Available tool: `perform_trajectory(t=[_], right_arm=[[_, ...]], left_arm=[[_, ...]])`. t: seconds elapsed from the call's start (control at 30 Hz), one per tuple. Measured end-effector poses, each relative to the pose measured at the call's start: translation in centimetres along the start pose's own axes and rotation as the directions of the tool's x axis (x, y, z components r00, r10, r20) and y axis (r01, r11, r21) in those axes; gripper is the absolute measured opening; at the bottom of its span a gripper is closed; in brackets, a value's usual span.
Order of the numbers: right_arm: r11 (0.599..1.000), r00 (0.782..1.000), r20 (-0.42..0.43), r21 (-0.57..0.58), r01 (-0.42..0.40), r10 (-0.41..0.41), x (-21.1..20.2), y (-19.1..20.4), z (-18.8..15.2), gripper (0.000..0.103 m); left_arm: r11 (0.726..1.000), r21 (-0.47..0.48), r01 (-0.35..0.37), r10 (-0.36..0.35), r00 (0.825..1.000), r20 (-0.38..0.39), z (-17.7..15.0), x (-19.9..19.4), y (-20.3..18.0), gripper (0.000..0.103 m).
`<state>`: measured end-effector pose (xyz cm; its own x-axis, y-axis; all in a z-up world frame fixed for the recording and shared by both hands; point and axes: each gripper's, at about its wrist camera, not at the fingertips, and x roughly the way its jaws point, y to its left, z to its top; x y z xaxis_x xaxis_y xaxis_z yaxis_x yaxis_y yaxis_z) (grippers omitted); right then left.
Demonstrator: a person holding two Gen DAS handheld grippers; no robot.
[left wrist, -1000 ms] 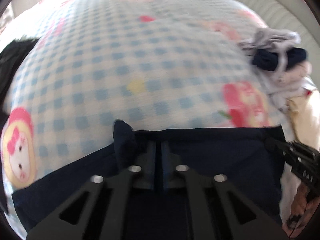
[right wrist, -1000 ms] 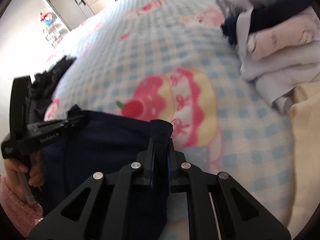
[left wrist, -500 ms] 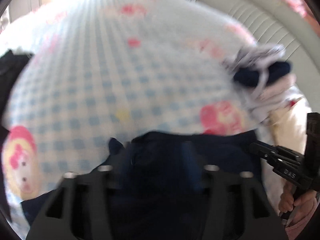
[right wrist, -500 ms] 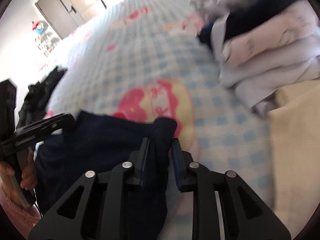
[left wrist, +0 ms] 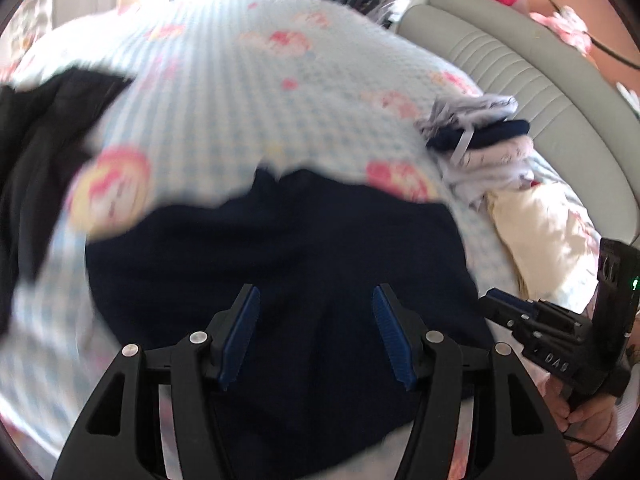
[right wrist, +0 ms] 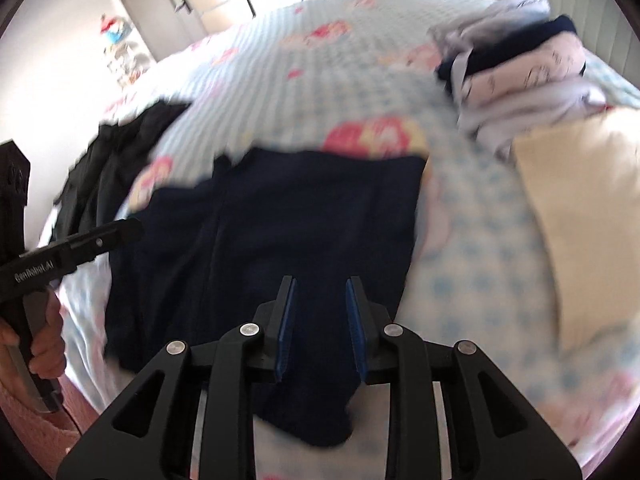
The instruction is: Fold clothes
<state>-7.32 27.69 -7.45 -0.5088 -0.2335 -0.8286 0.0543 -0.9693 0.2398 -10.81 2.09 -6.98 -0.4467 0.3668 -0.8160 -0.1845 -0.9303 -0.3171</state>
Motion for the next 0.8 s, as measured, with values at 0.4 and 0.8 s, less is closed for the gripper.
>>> perform_trajectory(t=[0.4,0.8], right_arm=[[1.000,0.996,-0.090,0.028,0.004,-0.001,3.2,1.5,-5.2,0.025],[0.996,0.998,-0.063,0.091,0.004,0.002,1.6,-0.8,-6.1,0.024]], left_arm=[[0.994,-0.039,-0.102,0.098,0.990,-0.104,-6.3,3.1,1.6,0.059],[0.969,-0.077,-0.235,0.234,0.972,-0.011,-8.3,-0.7,4.3,0.057]])
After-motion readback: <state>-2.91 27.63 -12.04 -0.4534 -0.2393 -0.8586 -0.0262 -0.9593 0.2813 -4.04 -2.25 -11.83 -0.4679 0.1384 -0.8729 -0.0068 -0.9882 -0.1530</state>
